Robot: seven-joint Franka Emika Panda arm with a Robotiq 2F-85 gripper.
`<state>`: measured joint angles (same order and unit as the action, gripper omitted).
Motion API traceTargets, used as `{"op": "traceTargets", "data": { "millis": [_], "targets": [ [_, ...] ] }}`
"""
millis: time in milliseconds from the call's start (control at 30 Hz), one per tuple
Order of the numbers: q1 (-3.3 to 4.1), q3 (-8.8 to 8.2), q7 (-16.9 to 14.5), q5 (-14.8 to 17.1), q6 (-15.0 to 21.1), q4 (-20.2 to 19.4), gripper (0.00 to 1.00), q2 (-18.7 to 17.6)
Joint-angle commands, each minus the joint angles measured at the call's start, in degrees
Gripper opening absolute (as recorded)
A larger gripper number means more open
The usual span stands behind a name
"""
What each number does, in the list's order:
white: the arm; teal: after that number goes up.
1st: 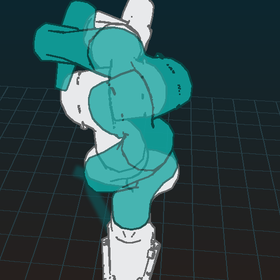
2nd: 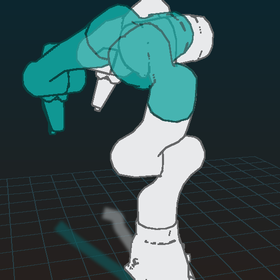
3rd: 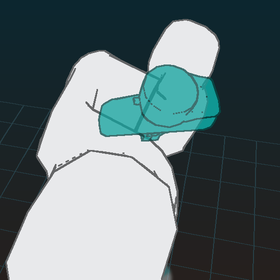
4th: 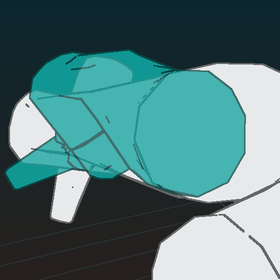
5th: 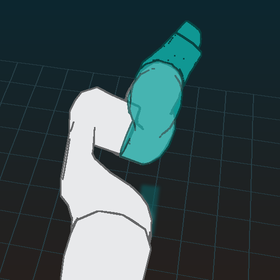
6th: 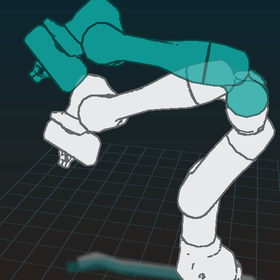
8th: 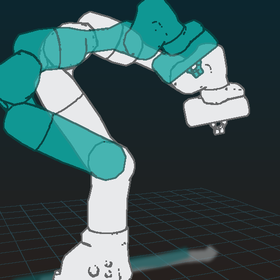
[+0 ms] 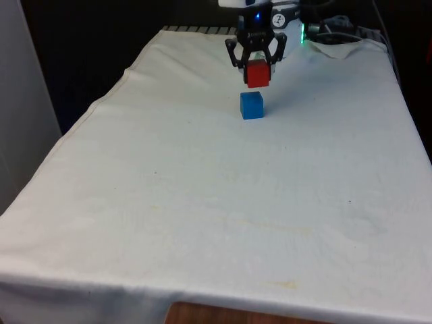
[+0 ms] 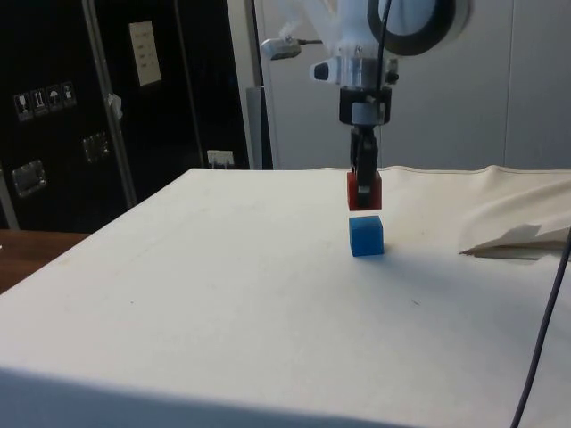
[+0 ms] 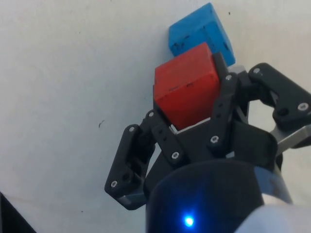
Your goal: Stack the two cubes.
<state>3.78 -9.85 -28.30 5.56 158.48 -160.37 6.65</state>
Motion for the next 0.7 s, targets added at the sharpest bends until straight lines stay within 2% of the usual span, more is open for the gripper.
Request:
{"op": "traceTargets", "data": {
  "millis": [0, 100, 133, 167, 433, 467, 500, 567, 600, 667],
  "targets": [
    [0.57, 0.00, -0.52, 1.55, 0.92, 0.06, 0.00, -0.52],
    [0.63, 0.11, -0.69, 2.23, 2.06, 0.23, 0.00, -1.95],
    [0.00, 0.11, 0.11, 0.52, 1.43, 0.34, 0.00, -1.95],
    [0.63, 0.17, -0.69, 2.46, 2.29, 0.29, 0.00, -2.29],
    [0.46, 0.52, -0.63, 2.86, 4.35, 0.40, 0.00, -4.64],
    [0.06, 0.29, 0.11, 1.20, 4.01, 0.52, 0.03, -5.04],
    [0.46, 0.52, -0.63, 2.86, 4.41, 0.40, 0.03, -4.76],
    [0.46, 0.52, -0.57, 2.86, 4.47, 0.40, 0.17, -4.87],
    [0.46, 0.52, -0.57, 2.81, 4.47, 0.40, 0.36, -4.93],
    [0.40, 0.52, -0.57, 2.81, 4.53, 0.40, 0.55, -4.93]
  ]
}}
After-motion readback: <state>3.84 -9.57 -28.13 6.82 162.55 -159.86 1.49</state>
